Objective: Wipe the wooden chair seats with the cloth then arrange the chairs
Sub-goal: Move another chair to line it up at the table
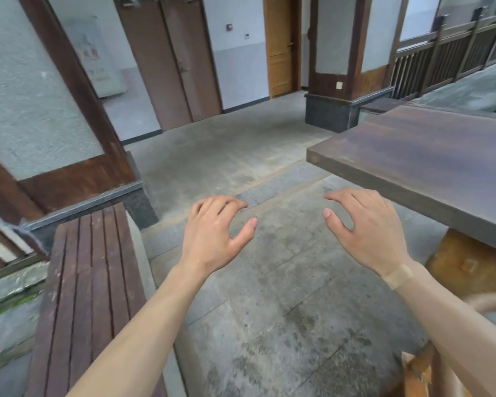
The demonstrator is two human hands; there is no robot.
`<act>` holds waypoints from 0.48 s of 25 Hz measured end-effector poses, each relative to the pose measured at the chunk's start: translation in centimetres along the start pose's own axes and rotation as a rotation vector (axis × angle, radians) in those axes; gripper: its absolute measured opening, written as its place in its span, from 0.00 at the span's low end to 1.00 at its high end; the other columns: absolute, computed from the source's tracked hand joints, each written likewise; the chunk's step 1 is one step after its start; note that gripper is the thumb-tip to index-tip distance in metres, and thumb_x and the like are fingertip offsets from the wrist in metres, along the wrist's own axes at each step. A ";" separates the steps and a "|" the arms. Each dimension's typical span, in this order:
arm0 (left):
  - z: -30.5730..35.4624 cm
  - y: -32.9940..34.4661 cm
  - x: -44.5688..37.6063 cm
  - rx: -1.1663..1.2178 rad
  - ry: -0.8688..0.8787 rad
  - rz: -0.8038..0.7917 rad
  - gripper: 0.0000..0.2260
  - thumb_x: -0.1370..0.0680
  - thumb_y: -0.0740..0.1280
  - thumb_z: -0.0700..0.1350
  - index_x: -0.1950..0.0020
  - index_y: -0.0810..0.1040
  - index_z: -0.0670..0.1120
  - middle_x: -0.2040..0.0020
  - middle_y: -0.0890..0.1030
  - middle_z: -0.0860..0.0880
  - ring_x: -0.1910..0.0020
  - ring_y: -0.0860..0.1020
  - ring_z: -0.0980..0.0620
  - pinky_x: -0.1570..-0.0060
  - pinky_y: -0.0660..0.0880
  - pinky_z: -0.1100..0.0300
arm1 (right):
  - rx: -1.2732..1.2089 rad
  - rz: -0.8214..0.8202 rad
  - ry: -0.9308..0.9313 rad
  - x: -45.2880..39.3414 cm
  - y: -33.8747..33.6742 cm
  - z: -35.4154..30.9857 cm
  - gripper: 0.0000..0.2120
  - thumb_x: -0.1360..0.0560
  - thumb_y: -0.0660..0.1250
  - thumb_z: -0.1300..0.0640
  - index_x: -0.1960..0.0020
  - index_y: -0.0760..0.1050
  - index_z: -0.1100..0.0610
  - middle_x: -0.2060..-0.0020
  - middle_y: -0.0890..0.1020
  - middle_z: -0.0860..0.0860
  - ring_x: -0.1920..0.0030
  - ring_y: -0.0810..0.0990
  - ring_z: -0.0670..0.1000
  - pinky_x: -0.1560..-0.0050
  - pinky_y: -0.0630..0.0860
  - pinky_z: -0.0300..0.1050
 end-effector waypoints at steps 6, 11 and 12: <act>0.4 8.5 -12.0 0.082 0.121 -0.004 0.20 0.21 0.59 0.61 0.45 0.82 0.49 0.47 0.83 0.52 0.44 0.80 0.50 0.41 0.71 0.51 | 0.086 0.049 0.098 -7.8 2.1 8.2 0.18 0.22 0.58 0.42 0.43 0.80 0.49 0.46 0.83 0.47 0.43 0.79 0.53 0.44 0.72 0.52; 5.1 16.1 -19.3 0.256 0.258 -0.027 0.19 0.21 0.60 0.61 0.45 0.82 0.49 0.46 0.83 0.51 0.45 0.79 0.49 0.43 0.71 0.50 | 0.222 0.121 0.209 -9.1 -0.4 14.5 0.17 0.21 0.59 0.42 0.43 0.80 0.50 0.47 0.83 0.48 0.43 0.79 0.53 0.44 0.72 0.51; 7.0 17.5 -20.4 0.302 0.308 -0.031 0.19 0.21 0.60 0.60 0.45 0.83 0.49 0.46 0.83 0.51 0.45 0.79 0.49 0.43 0.71 0.51 | 0.263 0.143 0.245 -8.5 -1.5 16.1 0.18 0.21 0.59 0.42 0.43 0.80 0.51 0.47 0.83 0.49 0.43 0.79 0.54 0.44 0.73 0.52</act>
Point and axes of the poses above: each hand's wrist, its own x-axis away from the middle knuckle, its own y-axis out of the palm, z = x × y, the point moved 10 cm from there along -x, towards the middle knuckle
